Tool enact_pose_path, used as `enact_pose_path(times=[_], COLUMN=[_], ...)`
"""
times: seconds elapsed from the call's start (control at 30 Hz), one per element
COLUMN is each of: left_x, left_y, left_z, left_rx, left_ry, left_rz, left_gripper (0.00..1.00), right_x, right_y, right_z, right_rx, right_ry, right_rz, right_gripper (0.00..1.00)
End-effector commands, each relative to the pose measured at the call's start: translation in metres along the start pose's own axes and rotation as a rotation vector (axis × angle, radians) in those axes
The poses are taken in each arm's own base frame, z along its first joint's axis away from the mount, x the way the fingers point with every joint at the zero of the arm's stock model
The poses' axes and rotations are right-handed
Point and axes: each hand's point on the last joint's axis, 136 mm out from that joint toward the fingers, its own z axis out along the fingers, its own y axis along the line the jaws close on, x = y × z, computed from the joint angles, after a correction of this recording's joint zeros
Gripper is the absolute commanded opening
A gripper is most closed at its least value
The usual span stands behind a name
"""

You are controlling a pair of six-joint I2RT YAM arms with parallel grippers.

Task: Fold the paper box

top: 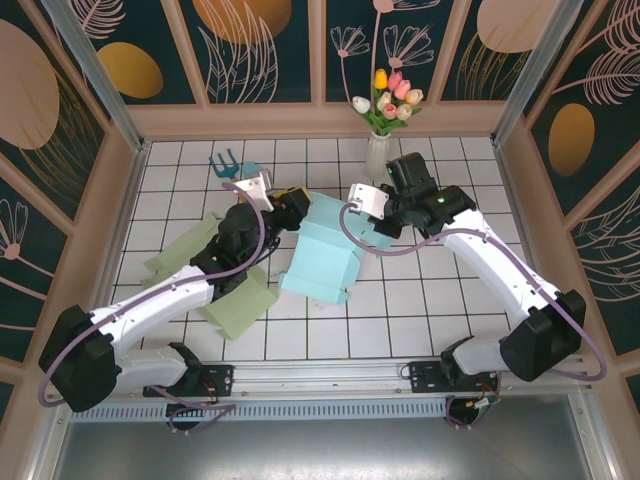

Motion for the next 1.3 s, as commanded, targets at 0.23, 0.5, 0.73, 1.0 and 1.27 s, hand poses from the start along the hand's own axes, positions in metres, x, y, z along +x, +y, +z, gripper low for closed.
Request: enact_pose_path(times=[0.23, 0.5, 0.73, 1.0, 1.27], left_x=[0.011, 0.019, 0.01, 0.009, 0.01], left_y=[-0.004, -0.012, -0.001, 0.016, 0.009], left_z=[0.013, 0.014, 0.006, 0.006, 0.006], left_rx=[0.031, 0.087, 0.011, -0.092, -0.051], left_ry=[0.044, 0.083, 0.052, 0.051, 0.061], left_rz=[0.006, 0.007, 0.023, 0.013, -0.005], left_gripper=[0.37, 0.37, 0.47, 0.48, 0.47], right_x=[-0.005, -0.004, -0.006, -0.002, -0.005], right_y=[0.001, 0.001, 0.0, 0.002, 0.001], right_z=[-0.009, -0.005, -0.008, -0.008, -0.01], right_rx=[0.02, 0.017, 0.02, 0.019, 0.024], right_ry=[-0.05, -0.041, -0.057, -0.049, -0.063], right_rz=[-0.009, -0.008, -0.007, -0.002, -0.005], right_gripper=[0.0, 0.0, 0.0, 0.0, 0.0])
